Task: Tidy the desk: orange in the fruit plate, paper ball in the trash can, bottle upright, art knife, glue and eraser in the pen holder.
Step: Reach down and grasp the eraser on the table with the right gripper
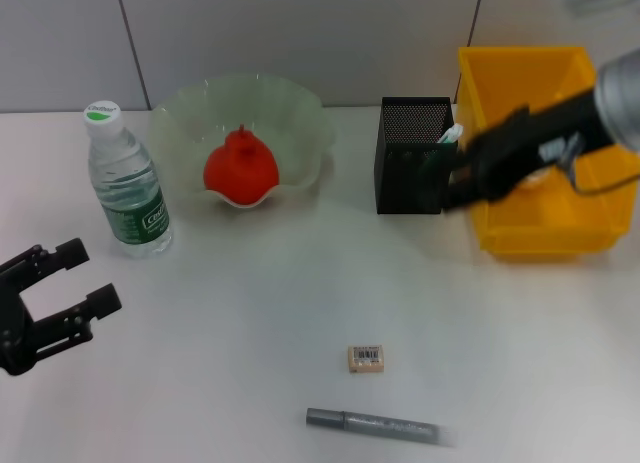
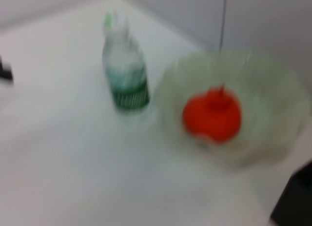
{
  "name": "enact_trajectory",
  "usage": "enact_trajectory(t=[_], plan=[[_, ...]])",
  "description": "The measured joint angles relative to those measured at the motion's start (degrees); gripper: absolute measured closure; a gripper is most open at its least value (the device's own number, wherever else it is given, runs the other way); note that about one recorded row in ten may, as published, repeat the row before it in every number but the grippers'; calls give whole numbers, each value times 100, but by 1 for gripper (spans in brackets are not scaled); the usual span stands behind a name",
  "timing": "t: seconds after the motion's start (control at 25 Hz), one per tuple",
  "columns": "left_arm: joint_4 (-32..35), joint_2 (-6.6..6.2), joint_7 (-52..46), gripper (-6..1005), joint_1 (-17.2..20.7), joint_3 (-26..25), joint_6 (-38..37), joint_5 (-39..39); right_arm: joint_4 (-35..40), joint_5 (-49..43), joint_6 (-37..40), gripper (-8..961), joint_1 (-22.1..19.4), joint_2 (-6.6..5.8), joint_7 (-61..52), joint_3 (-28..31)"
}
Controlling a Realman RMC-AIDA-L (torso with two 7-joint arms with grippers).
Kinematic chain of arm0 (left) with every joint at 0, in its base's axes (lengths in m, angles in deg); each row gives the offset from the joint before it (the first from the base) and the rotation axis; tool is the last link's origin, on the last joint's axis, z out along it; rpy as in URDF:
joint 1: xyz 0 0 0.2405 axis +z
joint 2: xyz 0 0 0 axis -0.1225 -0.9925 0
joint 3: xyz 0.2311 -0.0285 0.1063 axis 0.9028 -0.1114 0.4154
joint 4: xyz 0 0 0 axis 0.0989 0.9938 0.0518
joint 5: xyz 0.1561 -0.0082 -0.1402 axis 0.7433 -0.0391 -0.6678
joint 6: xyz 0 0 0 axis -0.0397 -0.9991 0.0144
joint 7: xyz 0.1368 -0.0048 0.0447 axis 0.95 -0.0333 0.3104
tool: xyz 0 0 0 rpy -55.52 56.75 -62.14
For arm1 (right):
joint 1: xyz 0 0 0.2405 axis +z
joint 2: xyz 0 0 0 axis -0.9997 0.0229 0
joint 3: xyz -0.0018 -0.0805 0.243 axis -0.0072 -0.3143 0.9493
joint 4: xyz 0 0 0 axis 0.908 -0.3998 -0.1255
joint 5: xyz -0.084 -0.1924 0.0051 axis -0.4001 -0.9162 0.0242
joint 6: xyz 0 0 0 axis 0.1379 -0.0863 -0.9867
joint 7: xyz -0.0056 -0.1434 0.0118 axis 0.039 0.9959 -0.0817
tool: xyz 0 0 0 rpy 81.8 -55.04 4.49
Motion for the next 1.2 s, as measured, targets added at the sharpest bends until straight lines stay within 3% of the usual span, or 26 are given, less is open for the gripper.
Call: enact_trajectory(t=[0.4,0.76,1.2], plan=[[-25,19,55,184,68,-33,-53,99,-763,-517,445,348,568,30,-254,-1018],[-29,47,120,184,21,-47,-67,144,-1702,-407,-433,348,1087,80,-477,-2598],[-30,81,120,184,3,-47,-66,150,-2448,-168,-1133,350,1478,100,-535,-3274]])
